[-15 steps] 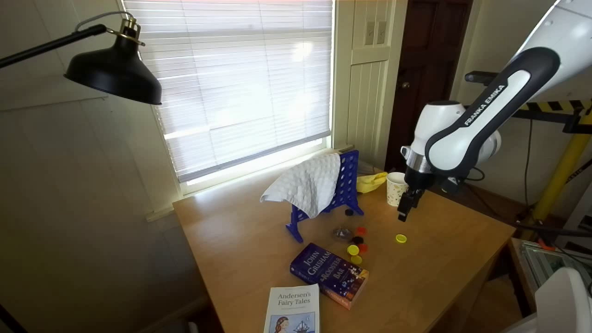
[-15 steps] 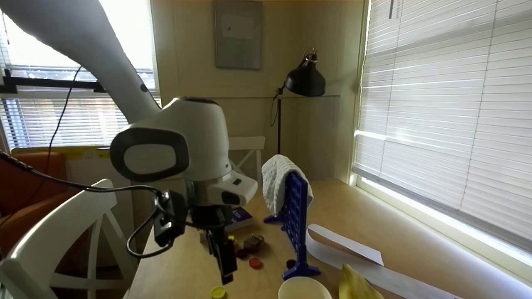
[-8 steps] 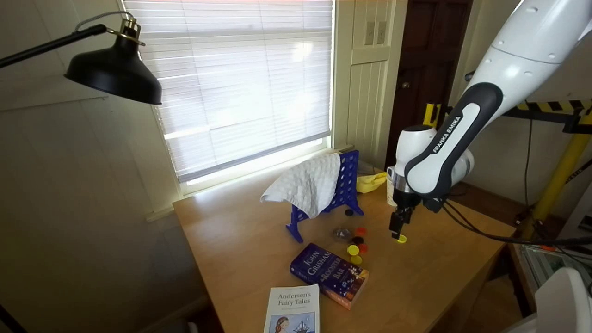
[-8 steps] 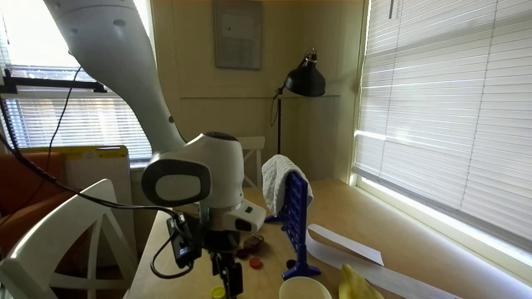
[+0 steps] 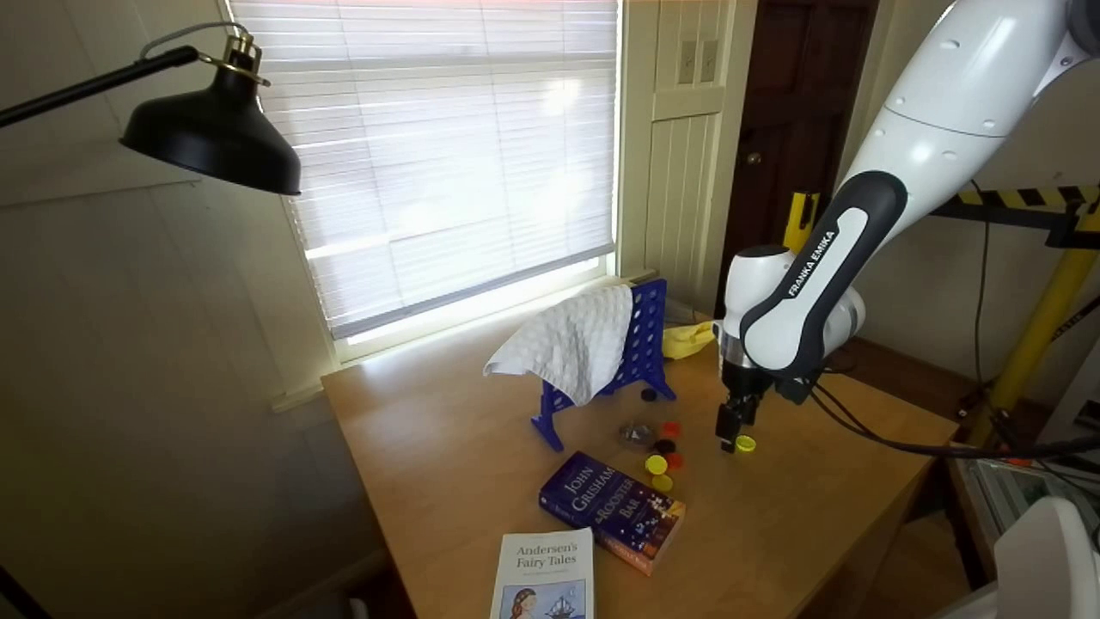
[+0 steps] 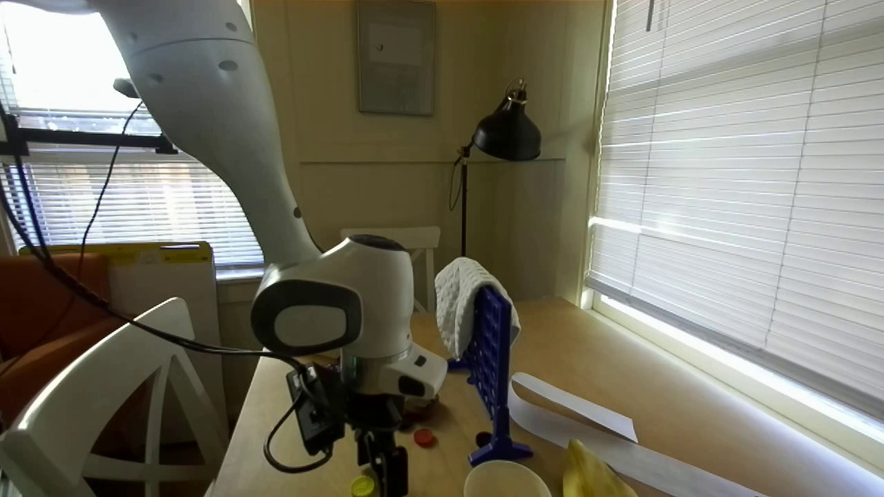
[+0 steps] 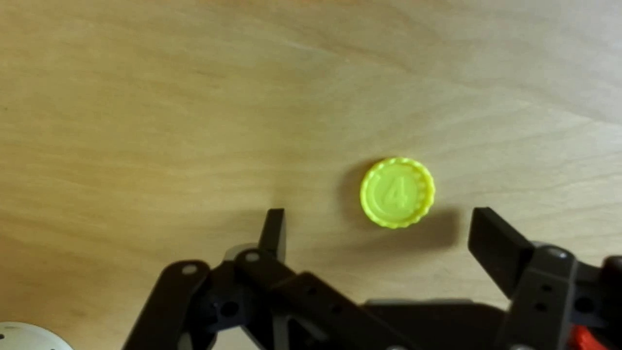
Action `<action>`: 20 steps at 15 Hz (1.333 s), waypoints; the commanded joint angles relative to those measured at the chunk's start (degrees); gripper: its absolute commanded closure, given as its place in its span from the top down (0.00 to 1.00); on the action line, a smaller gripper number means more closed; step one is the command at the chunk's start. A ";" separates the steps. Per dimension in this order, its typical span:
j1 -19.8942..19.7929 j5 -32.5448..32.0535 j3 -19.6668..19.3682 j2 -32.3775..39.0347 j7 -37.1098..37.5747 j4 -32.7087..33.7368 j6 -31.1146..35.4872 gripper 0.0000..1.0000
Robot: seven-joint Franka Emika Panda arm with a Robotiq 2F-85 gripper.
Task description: Put one yellow ring inside the last line of the blue object
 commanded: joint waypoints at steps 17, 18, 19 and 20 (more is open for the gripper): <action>-0.06 -1.94 -0.64 -5.79 0.80 -5.65 -0.29 0.61; -0.24 -1.68 -0.38 -6.11 0.43 -5.97 -0.14 0.56; -0.38 -1.46 -0.16 -6.42 0.12 -6.22 -0.11 0.54; -0.55 -1.17 0.15 -6.61 -0.28 -6.44 0.30 0.49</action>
